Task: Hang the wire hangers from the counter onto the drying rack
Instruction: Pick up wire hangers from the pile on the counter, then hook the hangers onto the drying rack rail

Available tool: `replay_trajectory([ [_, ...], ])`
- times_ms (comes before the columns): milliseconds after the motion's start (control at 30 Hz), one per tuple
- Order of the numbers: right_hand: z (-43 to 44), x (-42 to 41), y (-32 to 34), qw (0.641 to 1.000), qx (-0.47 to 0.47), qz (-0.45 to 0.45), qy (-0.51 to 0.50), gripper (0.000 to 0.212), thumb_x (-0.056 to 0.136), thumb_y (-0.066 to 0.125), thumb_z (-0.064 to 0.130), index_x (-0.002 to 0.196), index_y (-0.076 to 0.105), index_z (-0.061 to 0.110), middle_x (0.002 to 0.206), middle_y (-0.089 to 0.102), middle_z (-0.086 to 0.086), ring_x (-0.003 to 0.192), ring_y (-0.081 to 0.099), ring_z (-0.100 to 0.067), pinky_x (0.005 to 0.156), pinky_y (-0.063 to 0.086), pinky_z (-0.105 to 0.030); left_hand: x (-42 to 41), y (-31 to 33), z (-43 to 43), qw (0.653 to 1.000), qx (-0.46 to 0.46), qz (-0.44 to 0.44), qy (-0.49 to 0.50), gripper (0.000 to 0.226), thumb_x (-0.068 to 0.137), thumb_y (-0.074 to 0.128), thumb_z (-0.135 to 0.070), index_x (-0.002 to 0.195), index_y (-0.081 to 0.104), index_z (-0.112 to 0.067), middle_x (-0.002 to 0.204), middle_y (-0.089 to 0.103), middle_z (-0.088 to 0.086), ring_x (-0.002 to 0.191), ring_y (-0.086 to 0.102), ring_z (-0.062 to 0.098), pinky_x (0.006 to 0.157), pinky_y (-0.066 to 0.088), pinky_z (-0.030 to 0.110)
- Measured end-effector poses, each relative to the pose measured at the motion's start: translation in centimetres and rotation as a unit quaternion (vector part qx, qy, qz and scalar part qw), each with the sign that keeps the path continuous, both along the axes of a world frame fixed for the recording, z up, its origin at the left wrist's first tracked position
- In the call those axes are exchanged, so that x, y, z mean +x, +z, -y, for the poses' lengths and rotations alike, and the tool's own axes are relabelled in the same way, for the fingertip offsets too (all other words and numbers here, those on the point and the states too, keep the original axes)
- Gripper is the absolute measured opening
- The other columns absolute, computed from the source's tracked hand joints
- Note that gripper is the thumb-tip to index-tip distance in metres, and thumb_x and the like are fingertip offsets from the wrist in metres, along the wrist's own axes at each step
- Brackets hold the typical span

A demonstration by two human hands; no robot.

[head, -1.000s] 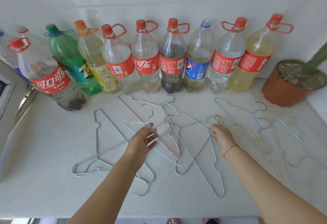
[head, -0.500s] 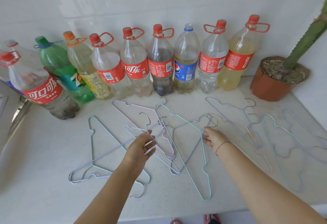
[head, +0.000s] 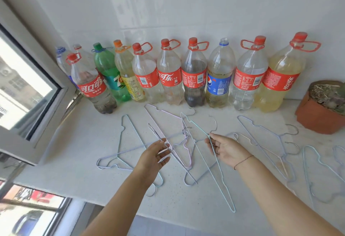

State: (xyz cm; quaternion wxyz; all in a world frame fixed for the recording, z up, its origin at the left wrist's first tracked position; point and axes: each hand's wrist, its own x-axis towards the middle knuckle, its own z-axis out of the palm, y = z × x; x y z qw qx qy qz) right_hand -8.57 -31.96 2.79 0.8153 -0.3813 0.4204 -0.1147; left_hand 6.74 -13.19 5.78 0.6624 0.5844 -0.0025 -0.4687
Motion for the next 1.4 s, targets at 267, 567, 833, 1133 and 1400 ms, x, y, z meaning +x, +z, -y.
replay_trajectory([
  [267, -1.5, -0.6, 4.7, 0.989, -0.024, 0.069, 0.129, 0.016, 0.093, 0.048, 0.014, 0.083, 0.061, 0.015, 0.072, 0.066, 0.0, 0.059, 0.058, -0.008, 0.05, 0.042, -0.017, -5.0, 3.7, -3.7, 0.992, -0.023, 0.048, 0.116, 0.019, 0.092, 0.053, -0.02, 0.109, 0.061, -0.015, 0.096, 0.064, 0.001, 0.088, 0.062, 0.017, 0.081, 0.046, 0.029],
  [567, -9.3, -1.0, 11.6, 0.945, 0.078, 0.172, 0.267, 0.013, 0.093, 0.046, 0.011, 0.098, 0.057, 0.008, 0.088, 0.061, -0.011, 0.076, 0.056, -0.017, 0.061, 0.05, -0.023, -11.8, 10.0, -14.1, 0.957, -0.023, 0.124, 0.261, 0.021, 0.093, 0.052, -0.016, 0.109, 0.064, -0.01, 0.089, 0.066, 0.002, 0.08, 0.062, 0.015, 0.075, 0.047, 0.025],
  [833, -22.2, -1.2, 17.0, 0.847, 0.194, 0.216, 0.445, 0.059, 0.05, 0.085, 0.011, 0.102, 0.061, -0.001, 0.092, 0.065, -0.016, 0.078, 0.065, -0.023, 0.068, 0.058, -0.03, -19.1, 15.5, -26.5, 0.91, -0.008, 0.169, 0.378, 0.024, 0.094, 0.048, -0.013, 0.11, 0.065, -0.006, 0.085, 0.066, 0.004, 0.078, 0.062, 0.015, 0.075, 0.047, 0.028],
  [1133, -40.0, -4.5, 26.0, 0.696, 0.23, 0.273, 0.623, 0.081, 0.042, 0.09, 0.011, 0.115, 0.057, -0.001, 0.099, 0.065, -0.015, 0.086, 0.066, -0.025, 0.073, 0.058, -0.034, -29.0, 24.2, -43.1, 0.824, 0.007, 0.238, 0.514, 0.023, 0.093, 0.052, -0.017, 0.104, 0.068, -0.005, 0.075, 0.068, 0.003, 0.067, 0.062, 0.012, 0.06, 0.045, 0.023],
  [1400, -55.6, -9.9, 33.7, 0.61, 0.234, 0.299, 0.696, 0.084, 0.041, 0.091, 0.014, 0.116, 0.056, 0.0, 0.096, 0.064, -0.015, 0.082, 0.065, -0.022, 0.072, 0.058, -0.03, -38.1, 32.2, -55.3, 0.779, 0.026, 0.286, 0.557, 0.026, 0.095, 0.048, -0.024, 0.099, 0.069, -0.01, 0.069, 0.066, -0.003, 0.06, 0.057, 0.008, 0.057, 0.041, 0.022],
])
